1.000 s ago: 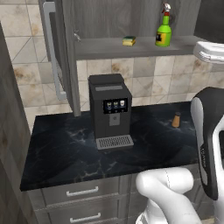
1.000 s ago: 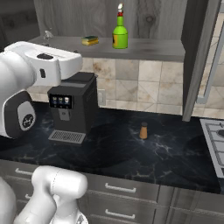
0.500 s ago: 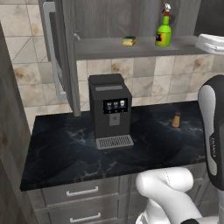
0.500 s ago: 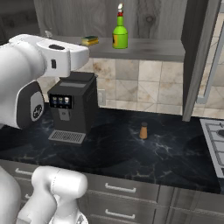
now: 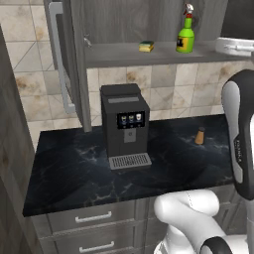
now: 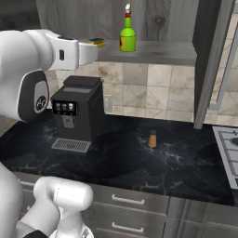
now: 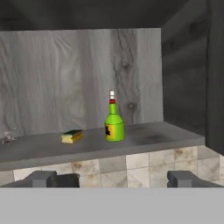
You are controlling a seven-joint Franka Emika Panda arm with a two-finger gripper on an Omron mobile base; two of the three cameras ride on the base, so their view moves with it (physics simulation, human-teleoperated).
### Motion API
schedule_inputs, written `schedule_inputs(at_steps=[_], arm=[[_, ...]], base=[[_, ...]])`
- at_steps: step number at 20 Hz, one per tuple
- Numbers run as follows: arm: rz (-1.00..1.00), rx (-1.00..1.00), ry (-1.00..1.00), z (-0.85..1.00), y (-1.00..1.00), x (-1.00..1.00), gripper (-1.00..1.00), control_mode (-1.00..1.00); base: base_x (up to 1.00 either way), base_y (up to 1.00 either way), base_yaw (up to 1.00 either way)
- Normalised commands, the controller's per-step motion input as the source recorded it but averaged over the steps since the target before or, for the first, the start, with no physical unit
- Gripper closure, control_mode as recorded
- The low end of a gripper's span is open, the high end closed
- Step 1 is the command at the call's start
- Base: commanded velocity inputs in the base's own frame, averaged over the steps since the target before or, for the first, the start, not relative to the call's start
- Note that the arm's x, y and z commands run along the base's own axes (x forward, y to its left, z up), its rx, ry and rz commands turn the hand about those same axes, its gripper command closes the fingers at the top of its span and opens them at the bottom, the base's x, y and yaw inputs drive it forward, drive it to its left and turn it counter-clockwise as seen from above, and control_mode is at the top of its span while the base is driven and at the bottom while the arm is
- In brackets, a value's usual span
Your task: Pick the sponge and spray from the cabinet and place them on the counter.
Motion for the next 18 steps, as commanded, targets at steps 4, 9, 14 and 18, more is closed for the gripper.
schedule_inputs(at_steps=[4, 9, 14, 18], arm=[[0.00, -0.03, 0.11, 0.10, -0.03, 0.07, -1.00, -1.00], [0.01, 0.00, 0.02, 0.00, -0.03, 0.12, -1.00, -1.00], [0.03, 0.00, 0.00, 0.00, 0.00, 0.23, -1.00, -1.00], [0.01, -0.02, -0.01, 0.00, 0.00, 0.31, -1.00, -1.00]], base=[[0.00, 0.00, 0.00], [0.00, 0.00, 0.00], [0.00, 0.00, 0.00], [0.00, 0.00, 0.00]])
